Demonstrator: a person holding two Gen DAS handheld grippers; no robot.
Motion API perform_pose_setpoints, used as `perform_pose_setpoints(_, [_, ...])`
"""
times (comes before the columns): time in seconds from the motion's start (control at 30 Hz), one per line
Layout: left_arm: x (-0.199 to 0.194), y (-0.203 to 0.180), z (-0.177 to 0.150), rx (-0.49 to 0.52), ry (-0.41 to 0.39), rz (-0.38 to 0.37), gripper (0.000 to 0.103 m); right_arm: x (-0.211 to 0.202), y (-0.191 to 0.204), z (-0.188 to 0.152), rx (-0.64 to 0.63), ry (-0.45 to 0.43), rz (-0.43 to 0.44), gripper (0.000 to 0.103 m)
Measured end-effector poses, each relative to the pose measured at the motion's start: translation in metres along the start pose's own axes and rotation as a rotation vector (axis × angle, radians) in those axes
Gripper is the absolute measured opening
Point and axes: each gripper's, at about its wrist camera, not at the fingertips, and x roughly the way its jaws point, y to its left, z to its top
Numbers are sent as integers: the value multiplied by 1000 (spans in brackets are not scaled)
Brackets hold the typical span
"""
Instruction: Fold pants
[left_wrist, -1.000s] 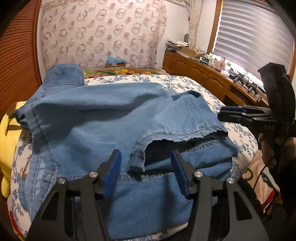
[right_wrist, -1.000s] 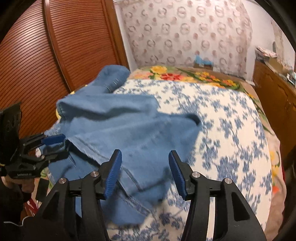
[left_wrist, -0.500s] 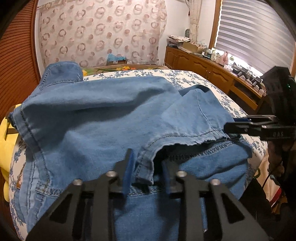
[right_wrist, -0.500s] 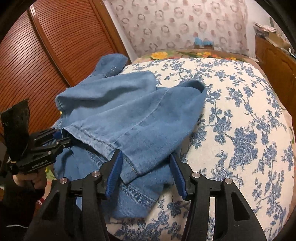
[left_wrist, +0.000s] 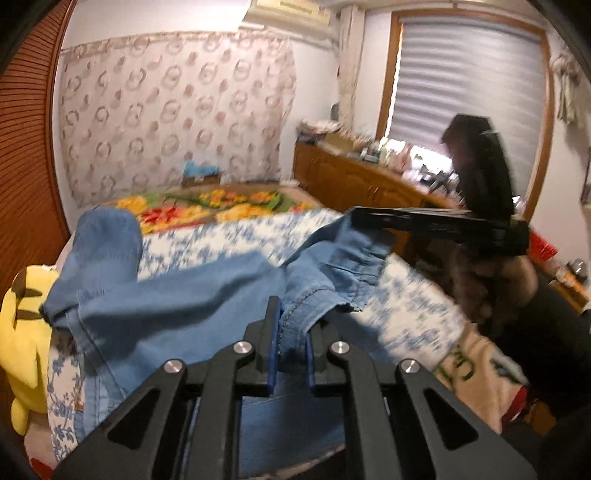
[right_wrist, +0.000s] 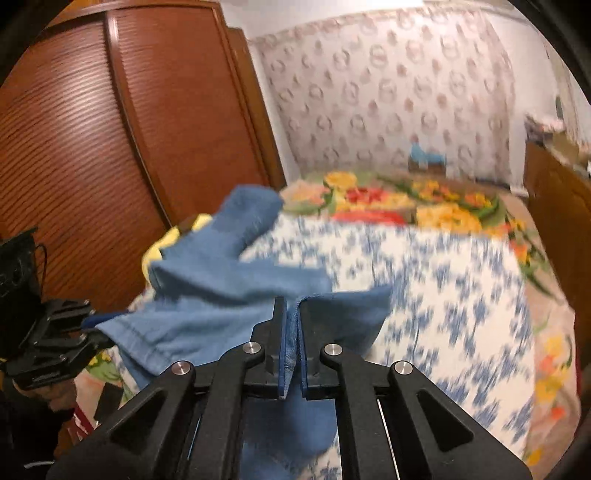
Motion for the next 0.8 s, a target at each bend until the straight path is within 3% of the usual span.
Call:
perform_pose_setpoints(0.23, [-60,-10,39,19,-80,-23,7,-6,19,62,-29,-83,56,2])
perform_pose_setpoints(0.4, [-94,9,37,-14,-101,15,6,16,56,91,-80,-86,116,1])
perform_pose_setpoints(0.57, [-115,47,12,-95,-98,70,6,51,99,103,-159,-51,147,1])
perform_pose_setpoints(0.8, [-101,103,-56,-216,7,151,5,125,145,92,-212,61,160,1])
